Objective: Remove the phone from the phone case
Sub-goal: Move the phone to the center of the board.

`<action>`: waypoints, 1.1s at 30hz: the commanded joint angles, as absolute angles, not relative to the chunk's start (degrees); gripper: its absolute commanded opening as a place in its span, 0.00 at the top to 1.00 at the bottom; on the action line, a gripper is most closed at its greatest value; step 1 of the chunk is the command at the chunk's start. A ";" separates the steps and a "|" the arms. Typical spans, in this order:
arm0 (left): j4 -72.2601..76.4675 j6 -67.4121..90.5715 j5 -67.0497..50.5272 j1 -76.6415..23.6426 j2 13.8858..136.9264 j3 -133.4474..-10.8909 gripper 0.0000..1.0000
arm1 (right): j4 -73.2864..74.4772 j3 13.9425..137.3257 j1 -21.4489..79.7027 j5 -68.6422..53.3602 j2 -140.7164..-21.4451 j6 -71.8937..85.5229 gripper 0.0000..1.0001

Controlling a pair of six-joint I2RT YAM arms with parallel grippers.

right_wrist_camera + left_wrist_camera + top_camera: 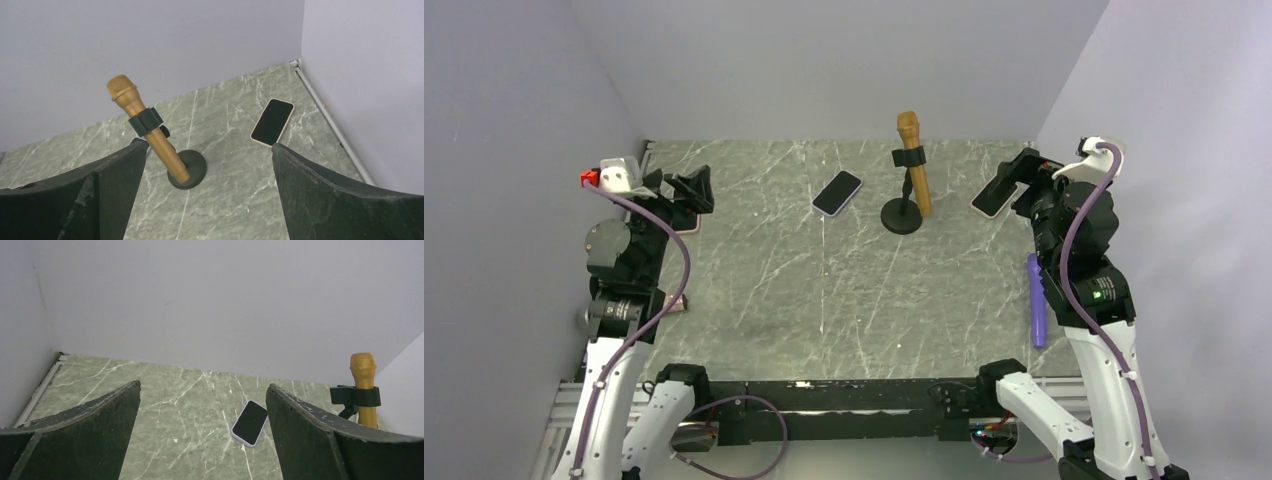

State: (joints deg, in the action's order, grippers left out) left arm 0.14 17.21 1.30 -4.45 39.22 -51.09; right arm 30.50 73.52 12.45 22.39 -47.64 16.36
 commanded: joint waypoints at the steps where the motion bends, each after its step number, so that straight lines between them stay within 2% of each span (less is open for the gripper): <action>1: 0.20 16.65 1.93 -4.13 40.72 -52.39 0.01 | 32.16 74.98 12.22 22.41 -48.42 18.19 0.00; 6: -4.91 17.89 5.49 -3.04 44.61 -54.67 0.01 | 34.78 76.02 12.22 24.15 -49.77 20.78 0.00; 13: -9.45 21.01 4.60 3.10 51.83 -57.66 0.01 | 32.20 74.11 12.21 17.92 -47.90 20.41 0.00; 21: -11.98 26.28 -9.08 15.46 68.38 -61.45 0.01 | 30.89 72.54 12.24 14.17 -46.48 19.35 0.00; 26: -18.96 28.55 -15.88 23.96 83.76 -68.73 0.01 | 30.99 73.29 12.20 12.50 -46.58 19.12 0.00; 29: -22.43 27.98 -19.14 26.13 92.71 -73.53 0.01 | 30.41 72.88 12.28 11.26 -46.26 19.08 0.00; 33: -21.11 26.94 -19.11 27.46 98.45 -74.61 0.01 | 29.93 72.13 12.22 10.42 -45.73 19.16 0.00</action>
